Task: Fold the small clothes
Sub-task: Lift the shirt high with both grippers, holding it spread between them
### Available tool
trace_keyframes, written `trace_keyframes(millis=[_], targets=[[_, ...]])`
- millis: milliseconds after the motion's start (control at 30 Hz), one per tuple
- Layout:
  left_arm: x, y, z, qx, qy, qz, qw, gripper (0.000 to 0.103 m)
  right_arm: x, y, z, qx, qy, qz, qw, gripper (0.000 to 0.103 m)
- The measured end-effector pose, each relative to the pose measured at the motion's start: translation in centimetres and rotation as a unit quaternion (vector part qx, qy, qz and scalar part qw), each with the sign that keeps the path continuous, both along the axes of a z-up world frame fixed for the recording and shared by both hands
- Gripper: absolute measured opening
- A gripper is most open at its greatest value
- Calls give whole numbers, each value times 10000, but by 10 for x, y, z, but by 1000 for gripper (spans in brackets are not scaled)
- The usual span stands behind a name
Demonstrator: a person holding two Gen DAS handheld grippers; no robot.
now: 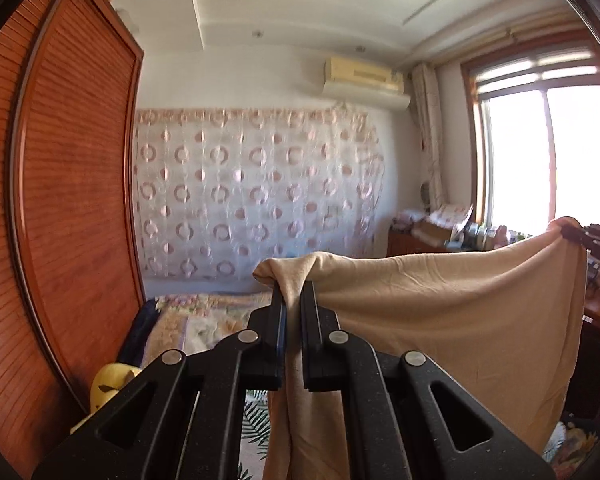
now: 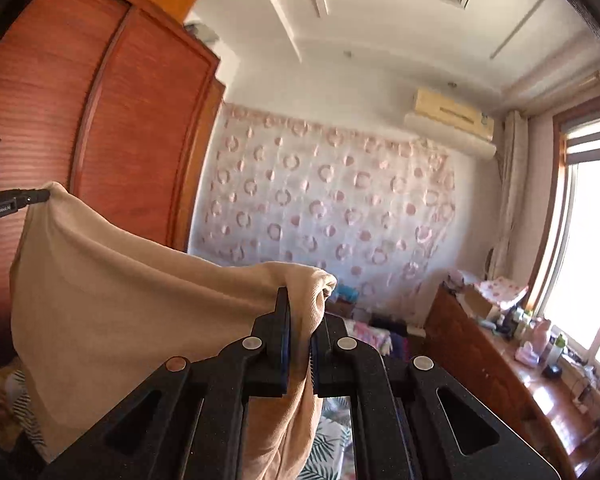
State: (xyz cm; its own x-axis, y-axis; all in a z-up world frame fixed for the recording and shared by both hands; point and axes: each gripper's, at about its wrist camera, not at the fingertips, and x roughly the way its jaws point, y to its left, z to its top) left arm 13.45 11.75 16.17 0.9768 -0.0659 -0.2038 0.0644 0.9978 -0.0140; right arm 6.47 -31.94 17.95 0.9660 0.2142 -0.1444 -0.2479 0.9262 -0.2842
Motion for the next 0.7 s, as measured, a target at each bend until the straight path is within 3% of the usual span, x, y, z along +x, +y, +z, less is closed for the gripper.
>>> trace_keyframes(millis=[200, 400, 567, 700], targets=[[90, -4, -79, 176, 833, 109, 9963, 7, 104, 30, -71, -297, 674, -197, 9971, 7], [151, -7, -130, 176, 1469, 160, 9889, 7, 188, 61, -125, -412, 1311, -287, 9901, 7], [190, -14, -157, 279, 1804, 105, 9831, 7, 245, 76, -142, -367, 1732, -385, 9834, 7], [216, -14, -174, 314, 2009, 24, 9791, 7, 279, 66, -132, -387, 1987, -410, 9784, 7]])
